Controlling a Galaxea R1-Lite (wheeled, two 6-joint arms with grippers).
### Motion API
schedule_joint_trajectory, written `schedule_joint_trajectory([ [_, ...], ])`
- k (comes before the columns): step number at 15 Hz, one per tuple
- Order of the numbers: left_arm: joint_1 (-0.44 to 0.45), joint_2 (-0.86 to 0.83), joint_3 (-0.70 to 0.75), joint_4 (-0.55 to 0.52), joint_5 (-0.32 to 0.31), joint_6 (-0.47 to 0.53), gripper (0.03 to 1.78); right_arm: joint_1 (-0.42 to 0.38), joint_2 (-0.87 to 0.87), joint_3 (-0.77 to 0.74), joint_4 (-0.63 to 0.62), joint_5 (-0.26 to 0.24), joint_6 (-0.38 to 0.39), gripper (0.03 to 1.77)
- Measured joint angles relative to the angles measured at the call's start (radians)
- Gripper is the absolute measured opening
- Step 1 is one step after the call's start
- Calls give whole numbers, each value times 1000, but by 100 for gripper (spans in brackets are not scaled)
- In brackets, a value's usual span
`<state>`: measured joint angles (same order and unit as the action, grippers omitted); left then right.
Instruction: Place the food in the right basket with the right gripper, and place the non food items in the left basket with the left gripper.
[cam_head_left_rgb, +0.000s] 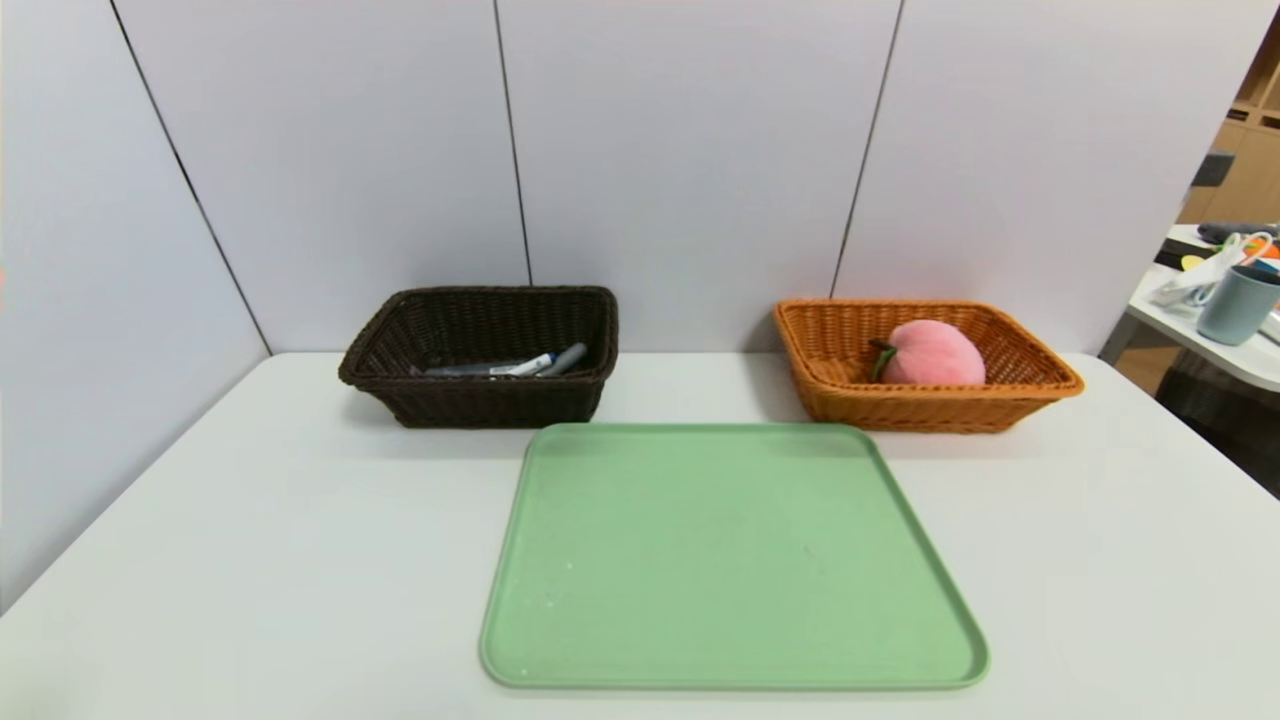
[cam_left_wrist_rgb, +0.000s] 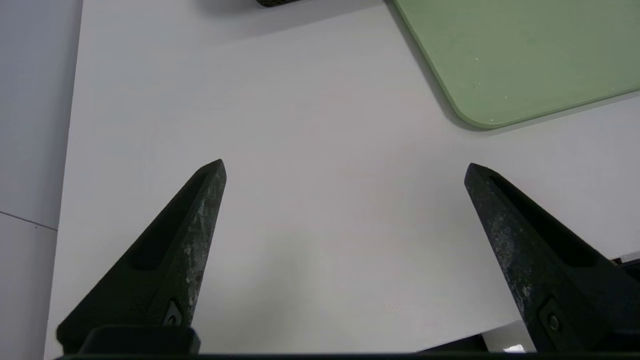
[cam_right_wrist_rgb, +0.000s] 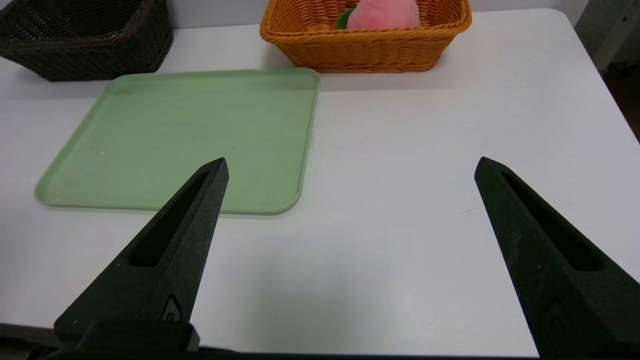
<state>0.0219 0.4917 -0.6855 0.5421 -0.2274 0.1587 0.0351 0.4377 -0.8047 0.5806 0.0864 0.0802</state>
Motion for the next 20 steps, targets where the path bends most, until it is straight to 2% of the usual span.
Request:
schedule_joint_trajectory([
  [4, -1, -88, 82, -16, 6, -1, 169, 0, -90, 56, -10, 20, -17, 170],
  [8, -1, -197, 224, -129, 9, -4, 169, -1, -181, 154, -54, 20, -64, 170],
  [12, -2, -296, 431, -360, 18, -3, 169, -18, -258, 311, -243, 16, -104, 170],
  [14, -6, -336, 506, -449, 54, -1, 169, -24, -315, 393, -312, 13, -137, 170],
  [17, -13, -414, 593, -463, 93, -3, 169, -28, -397, 512, -404, -9, -178, 170],
  [20, -16, -470, 625, -469, 136, -17, 169, -29, -427, 660, -598, -53, -207, 170],
])
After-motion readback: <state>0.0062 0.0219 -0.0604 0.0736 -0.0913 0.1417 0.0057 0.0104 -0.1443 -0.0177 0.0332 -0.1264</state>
